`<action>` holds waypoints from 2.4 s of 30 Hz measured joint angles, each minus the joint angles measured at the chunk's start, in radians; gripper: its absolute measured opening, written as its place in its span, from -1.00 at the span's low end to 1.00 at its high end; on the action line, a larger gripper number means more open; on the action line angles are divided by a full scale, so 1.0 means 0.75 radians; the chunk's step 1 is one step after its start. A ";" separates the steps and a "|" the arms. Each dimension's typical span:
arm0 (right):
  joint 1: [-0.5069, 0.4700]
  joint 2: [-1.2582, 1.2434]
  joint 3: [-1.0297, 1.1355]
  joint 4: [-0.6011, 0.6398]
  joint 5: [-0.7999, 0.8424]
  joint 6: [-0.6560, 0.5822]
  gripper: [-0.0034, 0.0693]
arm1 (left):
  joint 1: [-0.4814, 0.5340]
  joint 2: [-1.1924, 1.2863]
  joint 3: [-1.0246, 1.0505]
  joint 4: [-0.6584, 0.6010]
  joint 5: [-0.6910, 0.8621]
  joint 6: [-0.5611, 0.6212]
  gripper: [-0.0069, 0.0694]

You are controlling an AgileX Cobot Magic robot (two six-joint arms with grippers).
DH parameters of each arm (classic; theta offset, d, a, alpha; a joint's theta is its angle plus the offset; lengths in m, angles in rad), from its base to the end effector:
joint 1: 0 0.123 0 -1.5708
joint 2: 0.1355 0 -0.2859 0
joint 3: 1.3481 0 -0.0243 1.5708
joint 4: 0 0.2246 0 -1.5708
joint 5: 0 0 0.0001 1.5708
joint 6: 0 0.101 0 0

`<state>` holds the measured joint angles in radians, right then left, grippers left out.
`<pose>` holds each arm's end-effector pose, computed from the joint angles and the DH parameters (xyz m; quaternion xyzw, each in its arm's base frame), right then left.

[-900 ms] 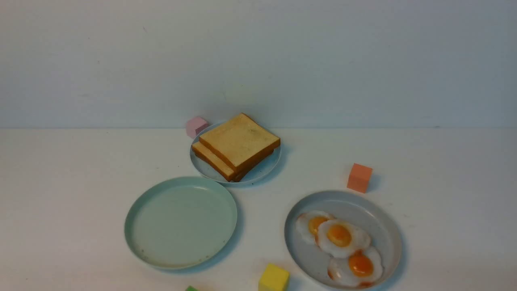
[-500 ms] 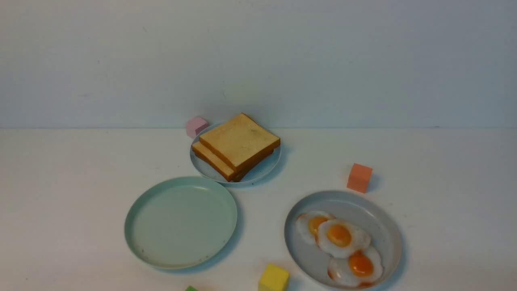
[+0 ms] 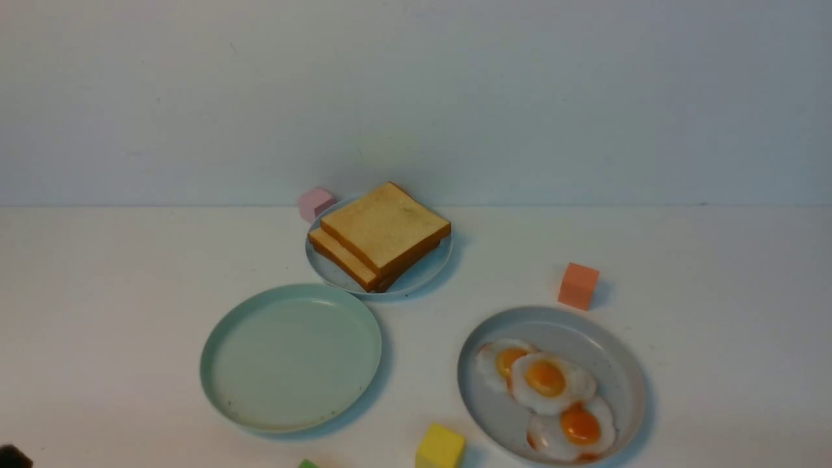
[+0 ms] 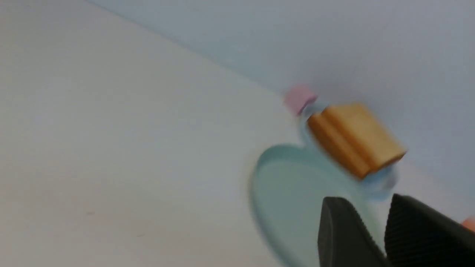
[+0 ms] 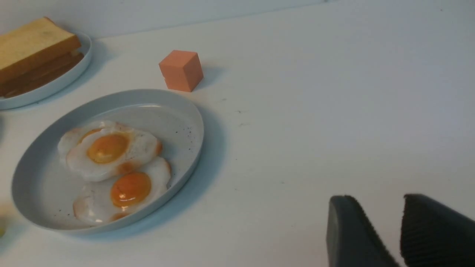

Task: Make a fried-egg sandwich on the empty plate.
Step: Use the left arm to grab a slice of bread

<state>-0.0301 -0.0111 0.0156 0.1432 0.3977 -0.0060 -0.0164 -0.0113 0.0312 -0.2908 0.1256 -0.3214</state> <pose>0.0343 0.0046 0.1703 0.0468 0.8067 0.0506 0.5869 0.0395 -0.0043 0.1923 -0.2004 0.6974 -0.2244 0.6505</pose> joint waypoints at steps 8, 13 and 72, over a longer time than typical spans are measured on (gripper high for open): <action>0.000 0.000 0.000 -0.001 0.000 0.000 -0.25 | -0.002 0.000 -0.008 -0.343 -0.255 -0.165 -0.29; 0.000 0.000 0.000 0.000 0.000 0.000 -0.25 | -0.029 0.064 -0.163 -0.204 -0.089 -0.087 -0.36; 0.541 0.975 -1.505 0.388 1.043 -0.390 -0.89 | -0.512 2.805 -2.453 0.117 0.954 0.895 -0.42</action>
<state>0.3757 0.7202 -1.1131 0.4343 1.1797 -0.2983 -0.4002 2.0928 -1.8087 -0.2030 0.8408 0.3499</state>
